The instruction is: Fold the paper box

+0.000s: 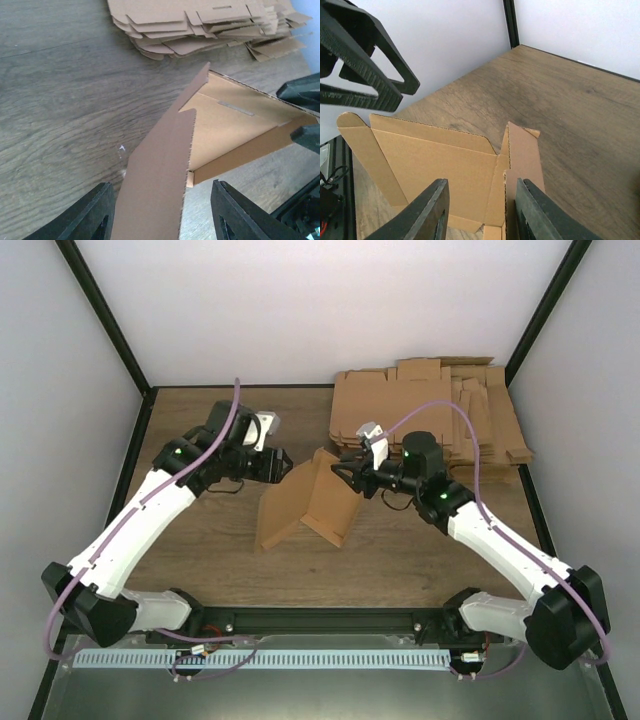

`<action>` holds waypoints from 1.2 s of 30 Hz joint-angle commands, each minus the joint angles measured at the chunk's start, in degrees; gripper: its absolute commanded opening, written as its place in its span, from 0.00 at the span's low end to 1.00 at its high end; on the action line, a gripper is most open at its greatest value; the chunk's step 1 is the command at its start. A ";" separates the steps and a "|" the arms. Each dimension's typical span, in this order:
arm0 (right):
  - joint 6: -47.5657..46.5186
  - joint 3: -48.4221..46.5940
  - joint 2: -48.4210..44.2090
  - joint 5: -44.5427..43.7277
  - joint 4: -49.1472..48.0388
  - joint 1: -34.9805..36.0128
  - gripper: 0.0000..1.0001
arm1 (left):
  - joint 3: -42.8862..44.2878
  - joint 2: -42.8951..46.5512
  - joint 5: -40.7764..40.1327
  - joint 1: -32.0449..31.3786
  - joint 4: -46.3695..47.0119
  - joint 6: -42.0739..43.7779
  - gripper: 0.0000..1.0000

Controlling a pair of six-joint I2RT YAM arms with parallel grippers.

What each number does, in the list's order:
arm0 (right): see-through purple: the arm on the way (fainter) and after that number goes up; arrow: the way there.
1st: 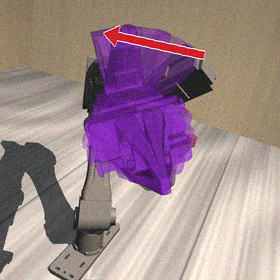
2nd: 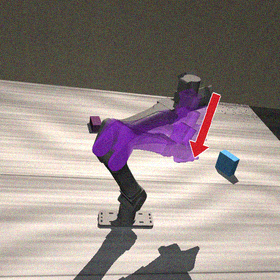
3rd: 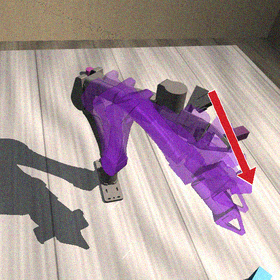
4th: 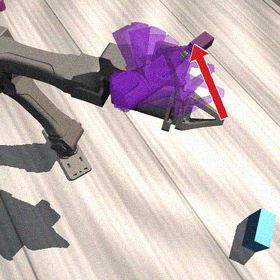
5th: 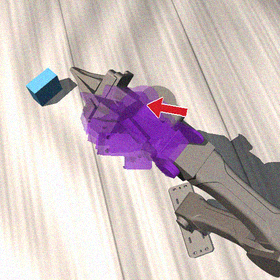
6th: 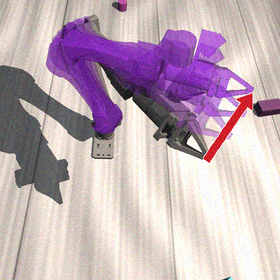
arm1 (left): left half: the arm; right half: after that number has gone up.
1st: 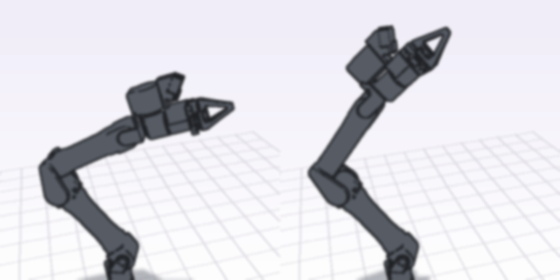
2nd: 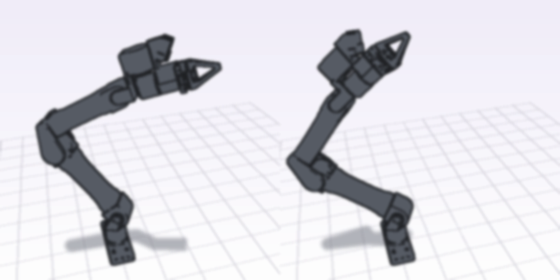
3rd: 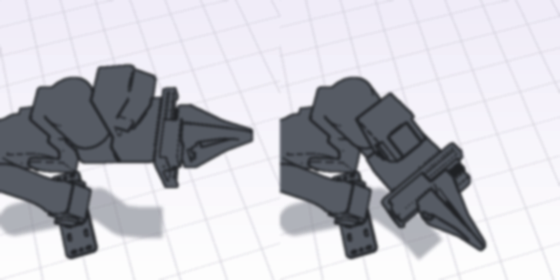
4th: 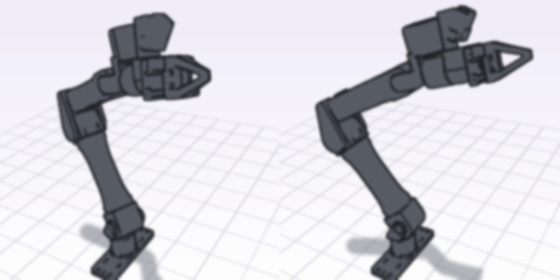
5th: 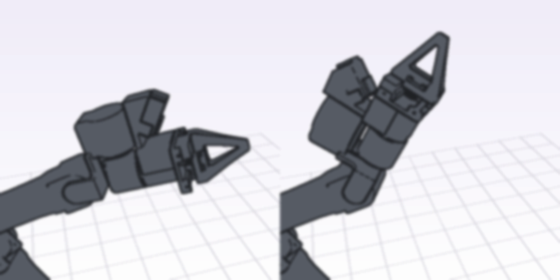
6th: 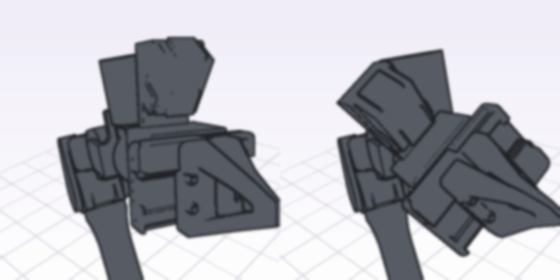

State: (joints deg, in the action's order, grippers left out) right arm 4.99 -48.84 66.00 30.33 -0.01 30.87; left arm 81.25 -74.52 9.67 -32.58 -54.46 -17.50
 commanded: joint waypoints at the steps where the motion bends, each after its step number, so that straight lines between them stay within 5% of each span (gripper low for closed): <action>1: -0.64 -2.61 0.52 0.80 1.58 -0.03 0.39 | -2.38 -1.24 4.68 0.15 1.53 1.88 0.55; 16: -1.03 -3.10 1.12 0.67 3.21 1.65 0.38 | -4.86 1.02 6.91 0.20 -0.11 5.98 0.53; 26: -0.89 -5.03 0.51 -3.36 5.17 2.29 0.39 | -8.39 3.05 9.40 0.15 0.76 7.05 0.33; 33: -0.51 -7.51 -1.01 -8.85 9.49 2.26 0.52 | -11.17 5.34 8.23 0.15 0.33 8.60 0.25; 36: -0.38 -8.59 -2.18 -10.05 11.98 2.27 0.67 | -12.18 6.25 8.13 0.15 0.53 8.80 0.25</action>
State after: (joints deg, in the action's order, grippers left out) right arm 4.78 -53.67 66.26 23.31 8.08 32.82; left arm 70.41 -69.84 17.80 -32.56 -54.48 -9.98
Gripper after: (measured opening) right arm 0.606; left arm 0.247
